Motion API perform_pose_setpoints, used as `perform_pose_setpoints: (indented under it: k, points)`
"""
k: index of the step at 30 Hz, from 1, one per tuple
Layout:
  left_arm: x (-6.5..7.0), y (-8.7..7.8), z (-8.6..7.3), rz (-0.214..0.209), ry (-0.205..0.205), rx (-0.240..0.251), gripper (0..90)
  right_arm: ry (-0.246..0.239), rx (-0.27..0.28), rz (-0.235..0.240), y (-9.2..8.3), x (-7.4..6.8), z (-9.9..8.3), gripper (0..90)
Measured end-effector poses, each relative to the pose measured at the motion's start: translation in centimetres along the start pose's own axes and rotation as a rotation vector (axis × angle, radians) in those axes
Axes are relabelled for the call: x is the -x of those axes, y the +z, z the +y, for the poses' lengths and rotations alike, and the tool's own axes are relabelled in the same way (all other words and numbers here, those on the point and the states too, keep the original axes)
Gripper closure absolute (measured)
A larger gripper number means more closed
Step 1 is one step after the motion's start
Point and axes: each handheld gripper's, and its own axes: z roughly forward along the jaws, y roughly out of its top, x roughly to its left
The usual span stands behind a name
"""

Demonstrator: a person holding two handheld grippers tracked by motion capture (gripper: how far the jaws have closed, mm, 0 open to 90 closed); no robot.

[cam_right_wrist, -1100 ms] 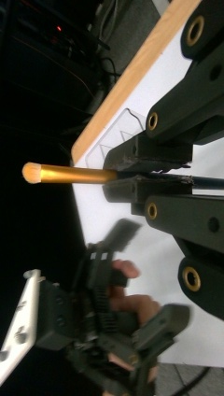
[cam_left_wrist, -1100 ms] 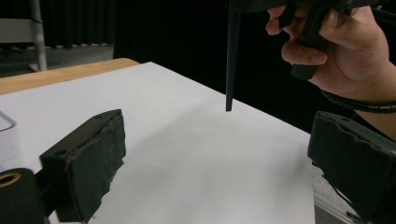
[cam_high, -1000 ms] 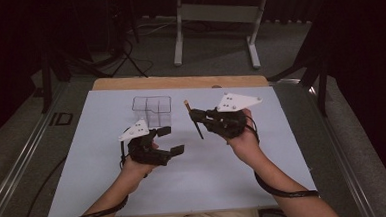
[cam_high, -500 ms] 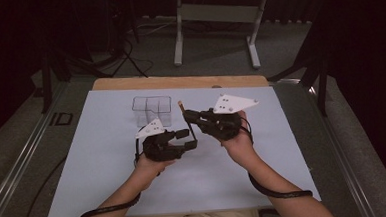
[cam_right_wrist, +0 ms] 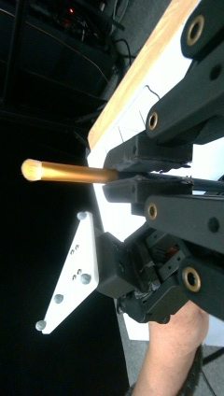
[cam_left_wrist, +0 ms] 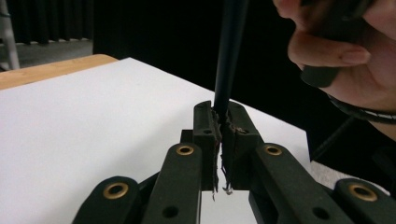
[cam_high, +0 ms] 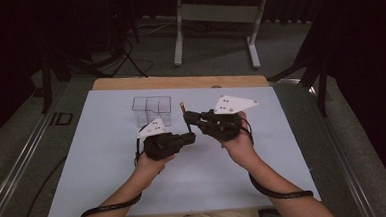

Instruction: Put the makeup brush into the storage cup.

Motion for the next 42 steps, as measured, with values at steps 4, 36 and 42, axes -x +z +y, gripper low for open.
perform_pose_setpoints:
  k: [4, 36, 42]
  points:
    - [0.0, -0.1, -0.1, -0.011, 0.014, -0.025, 86.2, -0.011, -0.017, 0.006, 0.1, -0.1, -0.1, 83.2]
    - [-0.2, -1.5, -0.6, -0.021, 0.037, -0.149, 84.2, 0.051, -0.140, 0.139, 1.2, 0.3, -2.5, 84.0]
    - [-0.6, -2.6, -1.0, -0.006, 0.002, -0.154, 74.1, 0.037, -0.139, 0.126, 0.8, 0.4, -2.4, 84.0]
